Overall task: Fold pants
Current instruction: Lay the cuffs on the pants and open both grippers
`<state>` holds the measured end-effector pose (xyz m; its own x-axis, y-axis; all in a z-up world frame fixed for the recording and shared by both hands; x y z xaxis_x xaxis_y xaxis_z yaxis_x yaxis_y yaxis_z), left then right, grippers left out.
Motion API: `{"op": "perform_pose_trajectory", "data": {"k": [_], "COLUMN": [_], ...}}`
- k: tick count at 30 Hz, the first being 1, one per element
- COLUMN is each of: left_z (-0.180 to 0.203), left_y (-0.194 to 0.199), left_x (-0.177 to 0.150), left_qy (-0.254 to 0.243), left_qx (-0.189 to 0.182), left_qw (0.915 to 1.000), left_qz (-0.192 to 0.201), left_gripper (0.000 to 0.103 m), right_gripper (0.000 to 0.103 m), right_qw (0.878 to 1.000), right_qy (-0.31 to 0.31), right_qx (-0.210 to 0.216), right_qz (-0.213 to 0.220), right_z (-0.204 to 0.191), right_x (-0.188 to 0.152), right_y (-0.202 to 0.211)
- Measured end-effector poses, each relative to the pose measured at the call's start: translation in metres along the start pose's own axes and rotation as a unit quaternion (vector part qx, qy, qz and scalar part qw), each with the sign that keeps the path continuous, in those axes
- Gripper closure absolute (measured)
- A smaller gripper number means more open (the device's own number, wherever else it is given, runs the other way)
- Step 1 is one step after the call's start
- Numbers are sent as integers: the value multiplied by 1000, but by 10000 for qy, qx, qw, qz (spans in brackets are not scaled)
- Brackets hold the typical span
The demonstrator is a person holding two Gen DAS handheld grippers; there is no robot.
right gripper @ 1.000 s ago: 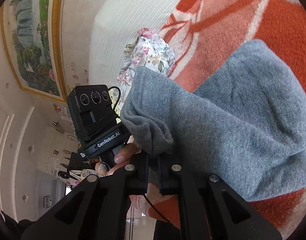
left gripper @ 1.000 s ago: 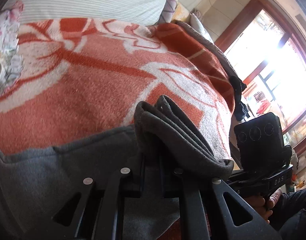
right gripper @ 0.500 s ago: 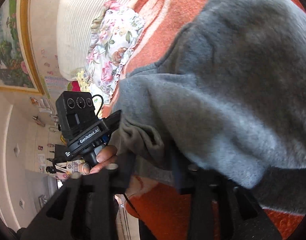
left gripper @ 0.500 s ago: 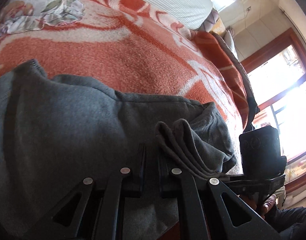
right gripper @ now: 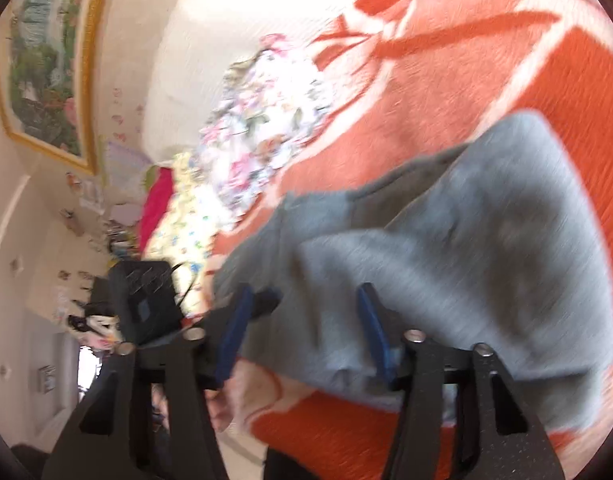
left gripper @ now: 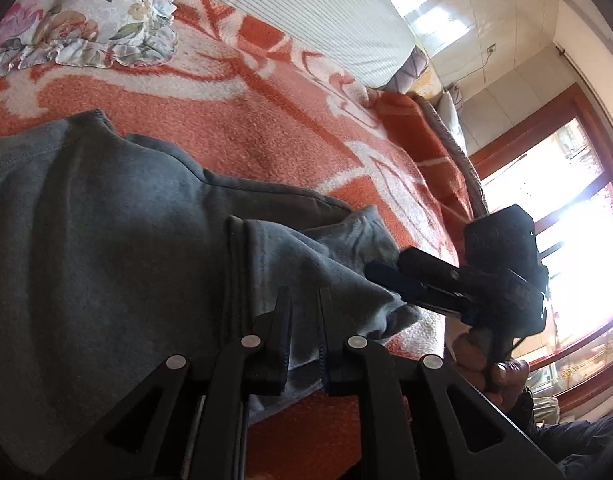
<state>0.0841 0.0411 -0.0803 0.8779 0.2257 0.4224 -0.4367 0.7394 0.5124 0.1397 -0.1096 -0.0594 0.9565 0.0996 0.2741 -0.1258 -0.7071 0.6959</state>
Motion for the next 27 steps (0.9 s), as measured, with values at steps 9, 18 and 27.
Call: {"op": "perform_pose_trajectory", "data": {"k": [9, 18, 27], "left_z": [-34, -30, -39], "left_y": [-59, -31, 52], "left_x": [-35, -46, -54], "left_qy": [751, 526, 991], "left_qx": [891, 1424, 1830], "left_qw": [9919, 9883, 9754], "left_qz": [-507, -159, 722], "left_gripper": [89, 89, 77], "right_gripper": [63, 70, 48], "right_qw": [9935, 9927, 9838], "right_qy": [196, 546, 1435], "right_qx": [-1019, -986, -1005], "right_qz": [-465, -427, -376], "right_z": [32, 17, -39], "right_x": [12, 14, 9], "right_y": [-39, -33, -43]}}
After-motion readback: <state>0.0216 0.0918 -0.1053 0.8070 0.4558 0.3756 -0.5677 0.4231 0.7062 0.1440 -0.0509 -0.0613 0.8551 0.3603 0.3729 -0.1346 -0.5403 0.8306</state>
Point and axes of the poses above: each gripper's, at about its wrist camera, not at the fingertips, and y roughly against the way its jaws point, z to its right, x to its top, the point moved 8 cm from there along -y, roughly the way its jaws point, and after that the axes turned 10 degrees about -x, right-handed, at the moved point
